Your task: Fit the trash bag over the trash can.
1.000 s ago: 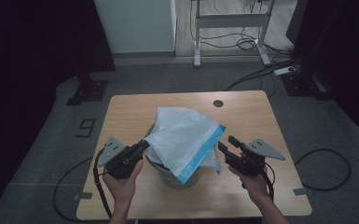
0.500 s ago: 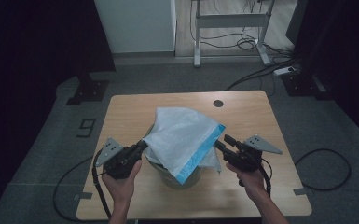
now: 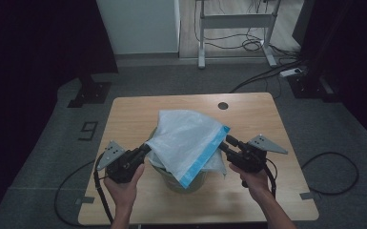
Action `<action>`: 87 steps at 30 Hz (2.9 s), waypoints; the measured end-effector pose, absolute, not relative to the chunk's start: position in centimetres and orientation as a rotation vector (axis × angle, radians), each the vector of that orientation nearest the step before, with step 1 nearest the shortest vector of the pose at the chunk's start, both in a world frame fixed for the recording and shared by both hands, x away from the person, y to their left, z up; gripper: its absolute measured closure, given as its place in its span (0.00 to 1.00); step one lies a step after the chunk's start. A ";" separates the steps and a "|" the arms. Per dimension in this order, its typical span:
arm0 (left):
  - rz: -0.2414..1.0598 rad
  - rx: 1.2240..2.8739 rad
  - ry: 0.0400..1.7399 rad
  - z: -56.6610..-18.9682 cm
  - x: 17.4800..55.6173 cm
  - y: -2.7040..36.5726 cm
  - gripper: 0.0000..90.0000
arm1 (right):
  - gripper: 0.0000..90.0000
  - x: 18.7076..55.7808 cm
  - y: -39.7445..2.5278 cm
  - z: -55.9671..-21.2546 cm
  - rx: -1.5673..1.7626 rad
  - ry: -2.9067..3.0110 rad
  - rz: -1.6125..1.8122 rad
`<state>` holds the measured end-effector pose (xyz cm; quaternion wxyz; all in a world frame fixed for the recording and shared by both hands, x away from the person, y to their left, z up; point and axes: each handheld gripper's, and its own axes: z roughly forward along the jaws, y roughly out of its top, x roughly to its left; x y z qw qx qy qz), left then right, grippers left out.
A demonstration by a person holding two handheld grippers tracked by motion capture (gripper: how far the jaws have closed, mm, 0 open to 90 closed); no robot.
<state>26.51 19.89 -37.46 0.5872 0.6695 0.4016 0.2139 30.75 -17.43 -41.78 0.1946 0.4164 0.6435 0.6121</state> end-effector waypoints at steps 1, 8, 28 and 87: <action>0.499 1.559 0.935 -37.5 26.5 19.9 1.00 | 0.62 30.8 -17.4 -41.7 1.168 1.802 1.715; 0.502 1.554 0.937 -37.4 26.5 20.0 1.00 | 0.73 31.8 -17.2 -41.2 1.185 1.801 1.776; 0.504 1.591 0.846 -35.4 24.6 19.3 0.46 | 0.99 30.0 -17.3 -37.6 0.996 1.743 1.635; 0.359 1.853 0.687 -30.3 28.6 16.1 0.37 | 0.99 30.2 -16.6 -35.4 0.917 1.771 1.551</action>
